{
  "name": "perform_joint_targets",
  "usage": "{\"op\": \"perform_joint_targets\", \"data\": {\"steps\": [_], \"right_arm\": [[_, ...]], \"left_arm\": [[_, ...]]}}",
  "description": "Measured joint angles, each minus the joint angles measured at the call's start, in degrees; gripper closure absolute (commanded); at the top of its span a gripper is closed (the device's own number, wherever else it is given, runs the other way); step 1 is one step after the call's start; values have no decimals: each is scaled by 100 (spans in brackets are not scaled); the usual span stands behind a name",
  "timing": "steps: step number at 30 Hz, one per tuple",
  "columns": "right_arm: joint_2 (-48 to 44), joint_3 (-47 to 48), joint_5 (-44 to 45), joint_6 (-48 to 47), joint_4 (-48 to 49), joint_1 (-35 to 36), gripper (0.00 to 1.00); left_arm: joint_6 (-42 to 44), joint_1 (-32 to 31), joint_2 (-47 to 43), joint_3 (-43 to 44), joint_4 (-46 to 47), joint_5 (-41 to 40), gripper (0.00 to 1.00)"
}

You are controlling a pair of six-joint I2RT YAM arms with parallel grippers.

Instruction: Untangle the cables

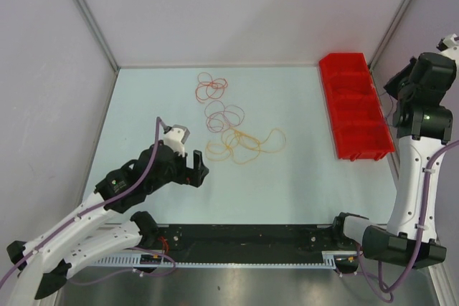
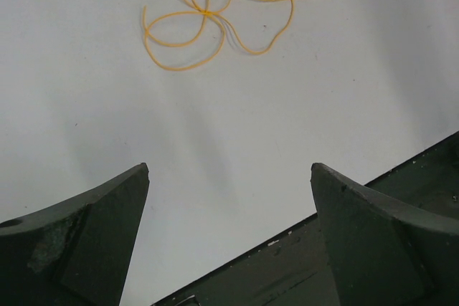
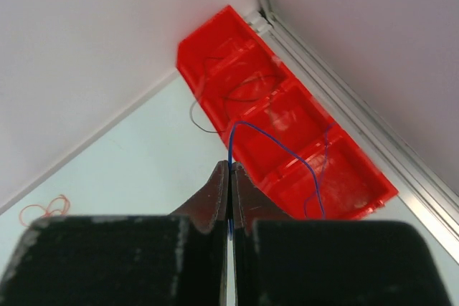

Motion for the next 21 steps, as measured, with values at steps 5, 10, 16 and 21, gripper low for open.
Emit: {"op": "perform_joint_targets", "data": {"steps": [5,10,16,21], "right_arm": [[-2,-282,249,26,-136,-142,100],[-4,-638,291,55,-146,-271,100],[44,-846,289,151,-107,-299,100],[122,-1091,295,216,22,-317,100]], "left_arm": [[0,0,-63,-17,7,-72,0],[-2,0,-90,-17,22,-92,0],[-2,0,-133,-17,33,-111,0],[-2,0,-170,-17,48,-157,0]]}}
